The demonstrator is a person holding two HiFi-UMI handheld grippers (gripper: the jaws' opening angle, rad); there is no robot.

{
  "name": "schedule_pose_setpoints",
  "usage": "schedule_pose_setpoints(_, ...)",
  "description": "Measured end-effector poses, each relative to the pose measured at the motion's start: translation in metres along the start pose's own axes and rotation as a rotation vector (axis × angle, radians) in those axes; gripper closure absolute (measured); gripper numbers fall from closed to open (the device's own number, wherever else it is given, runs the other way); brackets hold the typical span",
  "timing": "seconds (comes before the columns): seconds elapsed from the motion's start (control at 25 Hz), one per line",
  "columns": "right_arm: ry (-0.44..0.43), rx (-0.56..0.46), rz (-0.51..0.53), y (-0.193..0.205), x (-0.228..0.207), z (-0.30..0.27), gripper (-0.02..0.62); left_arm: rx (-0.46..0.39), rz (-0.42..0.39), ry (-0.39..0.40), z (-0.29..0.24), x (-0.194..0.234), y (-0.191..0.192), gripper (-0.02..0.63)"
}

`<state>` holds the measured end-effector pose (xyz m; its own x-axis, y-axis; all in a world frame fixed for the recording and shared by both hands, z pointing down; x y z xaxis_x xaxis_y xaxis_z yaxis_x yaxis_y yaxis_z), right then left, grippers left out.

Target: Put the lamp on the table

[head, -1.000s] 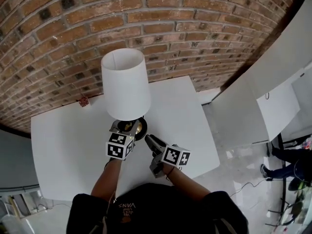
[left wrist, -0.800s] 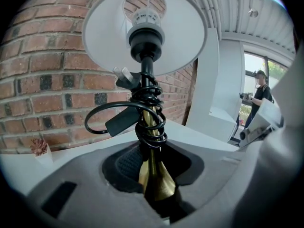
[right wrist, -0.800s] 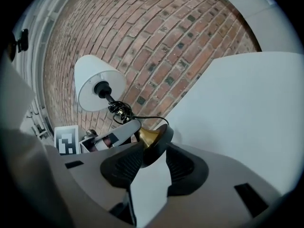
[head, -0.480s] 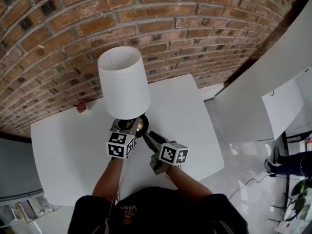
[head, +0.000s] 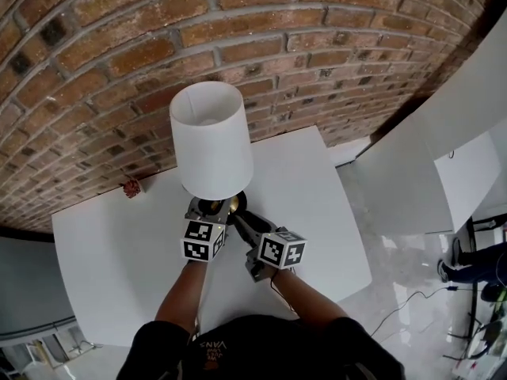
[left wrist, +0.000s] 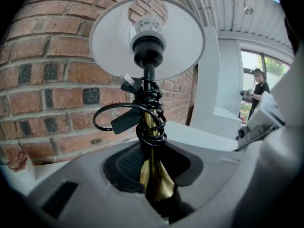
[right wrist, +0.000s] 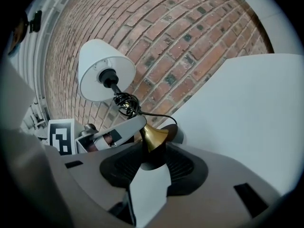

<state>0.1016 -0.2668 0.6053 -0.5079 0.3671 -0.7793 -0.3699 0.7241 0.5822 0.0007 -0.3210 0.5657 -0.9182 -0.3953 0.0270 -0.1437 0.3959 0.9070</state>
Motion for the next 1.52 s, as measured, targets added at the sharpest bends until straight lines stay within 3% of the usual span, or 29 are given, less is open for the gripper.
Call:
schedule_pose_setpoints(0.68,0.035,-0.033,0.106,-0.031,-0.038,-0.03,0.46,-0.075,0.0,0.014,-0.048,0.014,-0.001,0.502)
schedule_pose_setpoints(1.52,0.068,0.007,0.091,-0.002,-0.027,0.012,0.462,-0.199,-0.084,-0.001,-0.038,0.01,0.018,0.499)
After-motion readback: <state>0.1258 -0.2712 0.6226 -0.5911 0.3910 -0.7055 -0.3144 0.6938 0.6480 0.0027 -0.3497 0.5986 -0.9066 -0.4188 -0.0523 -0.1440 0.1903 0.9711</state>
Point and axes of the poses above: the fingertips, and each gripper's own axes: z backward along the fingers, x to its left, y out of its underside, the point moved 5 cm from there along z, backward along the fingers, and after that the axes turned 8 degrees about -y, right-handed, at the moved point
